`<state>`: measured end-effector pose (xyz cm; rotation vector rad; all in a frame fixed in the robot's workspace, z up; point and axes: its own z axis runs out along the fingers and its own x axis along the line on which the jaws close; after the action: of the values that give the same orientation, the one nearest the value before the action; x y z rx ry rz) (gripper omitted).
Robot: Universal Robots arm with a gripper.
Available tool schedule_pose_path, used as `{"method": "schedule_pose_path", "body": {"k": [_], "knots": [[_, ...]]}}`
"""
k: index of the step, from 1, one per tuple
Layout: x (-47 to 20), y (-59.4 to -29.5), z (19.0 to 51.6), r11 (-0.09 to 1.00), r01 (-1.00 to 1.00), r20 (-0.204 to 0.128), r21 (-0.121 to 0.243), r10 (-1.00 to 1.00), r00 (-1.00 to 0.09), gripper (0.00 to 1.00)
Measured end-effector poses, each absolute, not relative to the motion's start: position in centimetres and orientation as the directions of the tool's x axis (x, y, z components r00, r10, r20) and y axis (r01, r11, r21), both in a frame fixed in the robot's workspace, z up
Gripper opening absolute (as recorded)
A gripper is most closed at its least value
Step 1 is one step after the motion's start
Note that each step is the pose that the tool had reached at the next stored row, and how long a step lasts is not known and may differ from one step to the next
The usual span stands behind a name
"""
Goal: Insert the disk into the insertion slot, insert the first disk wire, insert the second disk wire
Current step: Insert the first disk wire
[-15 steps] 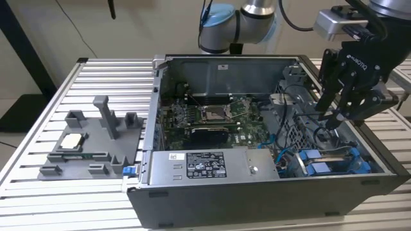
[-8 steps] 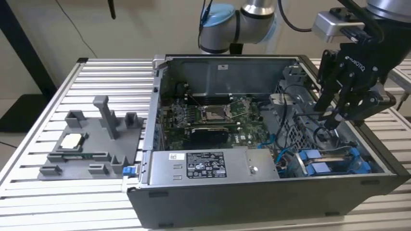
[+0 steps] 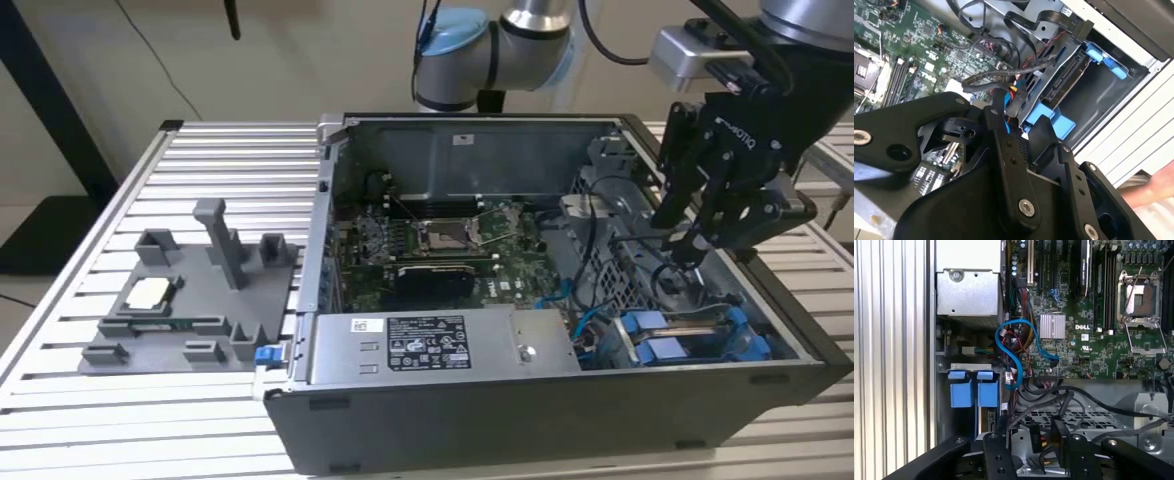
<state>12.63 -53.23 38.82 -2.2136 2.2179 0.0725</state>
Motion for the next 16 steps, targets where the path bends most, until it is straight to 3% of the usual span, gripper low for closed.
{"method": "schedule_pose_path", "body": {"k": [6, 11, 14, 16], "knots": [[12.64, -53.23, 38.7, -0.007, -1.0, -0.044, -0.008, -0.999, 0.007, 0.47], [12.43, -53.19, 38.44, -0.005, -1.0, -0.044, -0.015, -0.999, 0.006, 0.47], [12.4, -53.17, 38.45, -0.003, -1.0, -0.045, -0.015, -0.999, 0.004, 0.38], [12.39, -53.16, 38.45, -0.003, -1.0, -0.045, -0.015, -0.999, 0.004, 0.26]]}}
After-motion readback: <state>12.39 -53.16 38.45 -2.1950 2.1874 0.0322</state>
